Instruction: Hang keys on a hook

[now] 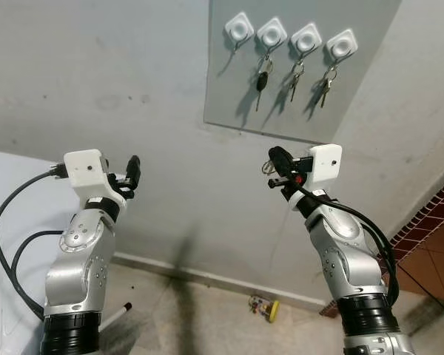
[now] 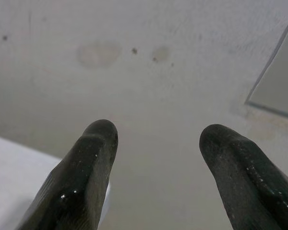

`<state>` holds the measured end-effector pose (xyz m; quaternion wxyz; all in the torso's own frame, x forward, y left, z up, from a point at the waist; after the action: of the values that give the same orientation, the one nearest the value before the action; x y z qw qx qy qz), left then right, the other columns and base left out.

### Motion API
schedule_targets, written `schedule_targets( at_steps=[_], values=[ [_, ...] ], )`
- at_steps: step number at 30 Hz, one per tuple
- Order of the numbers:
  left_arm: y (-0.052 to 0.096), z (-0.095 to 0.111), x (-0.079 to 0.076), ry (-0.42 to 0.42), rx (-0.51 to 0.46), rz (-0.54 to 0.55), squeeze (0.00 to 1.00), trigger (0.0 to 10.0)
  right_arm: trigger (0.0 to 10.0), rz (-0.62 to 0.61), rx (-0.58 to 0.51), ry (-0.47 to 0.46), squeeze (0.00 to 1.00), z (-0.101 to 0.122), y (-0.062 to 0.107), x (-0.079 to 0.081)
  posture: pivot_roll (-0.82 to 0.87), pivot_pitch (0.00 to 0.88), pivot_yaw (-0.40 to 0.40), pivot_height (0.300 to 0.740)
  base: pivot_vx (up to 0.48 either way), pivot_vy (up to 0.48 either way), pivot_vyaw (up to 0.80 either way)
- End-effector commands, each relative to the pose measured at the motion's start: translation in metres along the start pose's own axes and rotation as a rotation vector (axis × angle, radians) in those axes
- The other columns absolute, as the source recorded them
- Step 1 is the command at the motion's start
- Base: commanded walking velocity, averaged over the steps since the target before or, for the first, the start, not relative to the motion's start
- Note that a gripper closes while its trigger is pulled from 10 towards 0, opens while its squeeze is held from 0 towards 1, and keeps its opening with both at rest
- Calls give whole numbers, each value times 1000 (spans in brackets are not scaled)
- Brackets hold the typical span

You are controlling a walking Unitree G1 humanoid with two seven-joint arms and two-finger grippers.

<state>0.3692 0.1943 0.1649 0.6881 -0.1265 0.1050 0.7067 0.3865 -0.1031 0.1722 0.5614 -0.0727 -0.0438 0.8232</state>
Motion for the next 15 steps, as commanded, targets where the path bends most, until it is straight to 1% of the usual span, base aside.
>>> schedule_targets(
  at_steps=[1,10,13,15],
  values=[
    [-1,10,-3,-6,-33,-5,0,10000,10000,0,-20,15,0,7,0,-2,-92,0,-50,740,454,0,0],
    [0,10,-1,0,-33,3,0,10000,10000,6,-19,16,0,7,0,-2,-91,0,-52,740,454,0,0],
    [-1,9,1,-12,-25,22,0,10000,10000,7,-19,16,0,7,0,-2,-90,0,-54,740,298,0,0],
    [0,11,-1,-6,-40,9,0,10000,10000,9,-19,15,0,7,0,-1,-91,0,-54,740,0,0,0]
  ],
)
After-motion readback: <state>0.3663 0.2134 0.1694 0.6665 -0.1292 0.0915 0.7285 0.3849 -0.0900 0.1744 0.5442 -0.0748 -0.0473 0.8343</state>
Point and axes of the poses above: a point about 5 cm out from each wrist's last joint towards the gripper, its own y axis pointing back from the gripper into the wrist, its own z axis along the axis of the wrist's last joint, x = y × z, the point moved 6 cm from there along -y, pointing out of the wrist towards the gripper, and after that the axes turned 10 degrees about y, right-handed, at the moved point
